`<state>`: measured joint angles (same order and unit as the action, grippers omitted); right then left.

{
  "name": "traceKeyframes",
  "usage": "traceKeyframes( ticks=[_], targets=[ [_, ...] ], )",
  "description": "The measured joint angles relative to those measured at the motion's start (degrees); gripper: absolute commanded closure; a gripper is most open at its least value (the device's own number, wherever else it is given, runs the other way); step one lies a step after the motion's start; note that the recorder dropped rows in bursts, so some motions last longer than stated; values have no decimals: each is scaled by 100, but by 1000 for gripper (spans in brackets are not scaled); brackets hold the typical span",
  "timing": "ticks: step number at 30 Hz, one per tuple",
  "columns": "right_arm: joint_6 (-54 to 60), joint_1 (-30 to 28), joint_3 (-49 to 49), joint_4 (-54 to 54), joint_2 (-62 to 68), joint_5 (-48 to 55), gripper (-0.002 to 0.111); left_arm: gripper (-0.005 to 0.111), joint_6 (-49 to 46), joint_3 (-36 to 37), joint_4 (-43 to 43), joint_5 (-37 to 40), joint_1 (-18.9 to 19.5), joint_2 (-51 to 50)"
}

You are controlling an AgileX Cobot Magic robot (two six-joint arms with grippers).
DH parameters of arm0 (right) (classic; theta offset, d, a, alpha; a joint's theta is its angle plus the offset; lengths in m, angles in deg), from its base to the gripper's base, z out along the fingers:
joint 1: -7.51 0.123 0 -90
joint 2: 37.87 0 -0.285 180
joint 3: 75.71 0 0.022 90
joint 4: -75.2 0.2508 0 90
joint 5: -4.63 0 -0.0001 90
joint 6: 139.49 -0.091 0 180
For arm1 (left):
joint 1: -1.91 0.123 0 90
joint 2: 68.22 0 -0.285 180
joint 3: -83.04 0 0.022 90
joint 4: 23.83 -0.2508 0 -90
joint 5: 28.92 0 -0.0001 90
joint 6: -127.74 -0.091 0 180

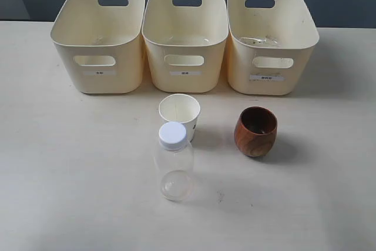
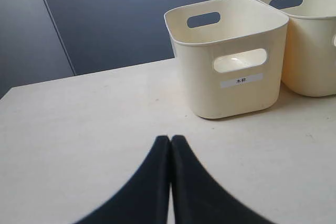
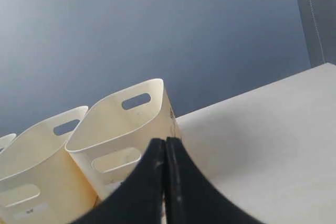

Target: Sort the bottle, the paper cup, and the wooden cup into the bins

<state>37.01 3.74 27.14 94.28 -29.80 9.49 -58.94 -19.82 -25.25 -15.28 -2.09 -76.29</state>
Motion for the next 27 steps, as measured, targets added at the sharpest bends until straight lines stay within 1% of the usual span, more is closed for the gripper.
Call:
traceKeyframes(
  ticks=[6,27],
  targets=[
    [0,0,2,0,0,-338,109,107,0,0,0,0,0,0],
    [0,0,2,12,0,-486,109,107,0,0,0,0,0,0]
  ],
)
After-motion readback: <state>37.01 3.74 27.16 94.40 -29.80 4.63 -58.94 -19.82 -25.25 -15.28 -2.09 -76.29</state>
